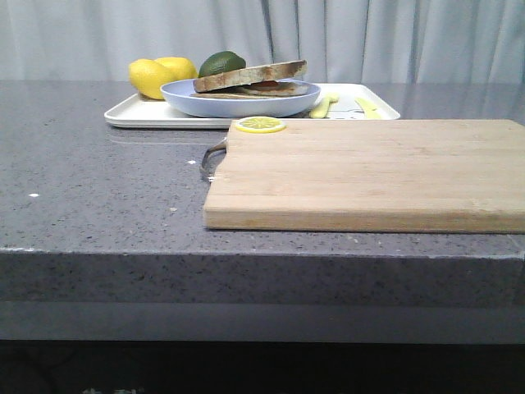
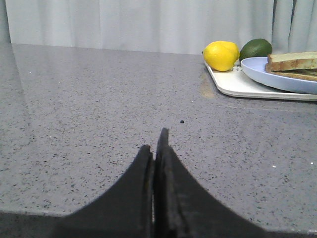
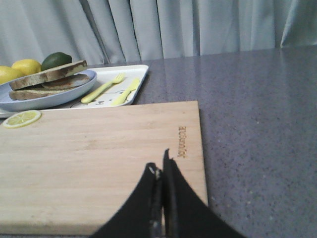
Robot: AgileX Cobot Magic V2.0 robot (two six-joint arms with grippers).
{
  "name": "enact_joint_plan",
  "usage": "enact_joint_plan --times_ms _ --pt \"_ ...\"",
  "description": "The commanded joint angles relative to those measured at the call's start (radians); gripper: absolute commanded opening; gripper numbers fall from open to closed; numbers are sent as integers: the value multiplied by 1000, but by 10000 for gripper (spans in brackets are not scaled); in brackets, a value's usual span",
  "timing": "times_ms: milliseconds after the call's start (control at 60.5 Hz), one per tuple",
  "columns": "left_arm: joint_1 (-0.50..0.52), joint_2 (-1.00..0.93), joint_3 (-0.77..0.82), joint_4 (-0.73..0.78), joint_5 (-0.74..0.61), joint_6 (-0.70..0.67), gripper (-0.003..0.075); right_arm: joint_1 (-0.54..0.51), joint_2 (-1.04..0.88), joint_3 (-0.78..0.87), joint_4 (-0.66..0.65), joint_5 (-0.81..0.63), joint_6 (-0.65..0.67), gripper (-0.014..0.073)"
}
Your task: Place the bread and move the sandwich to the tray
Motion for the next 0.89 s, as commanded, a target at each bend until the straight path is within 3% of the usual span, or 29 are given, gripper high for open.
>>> enact_joint_plan --times_ms 0,149,876 --pt "0 -21 -1 -10 -90 -9 -20 -4 -40 14 -13 -55 0 -51" --pt "0 -21 -1 -10 -90 -9 -20 -4 -133 64 -12 -28 0 -51" --pt "0 -21 -1 -10 -90 -9 -20 -4 -129 62 -8 -10 0 -51"
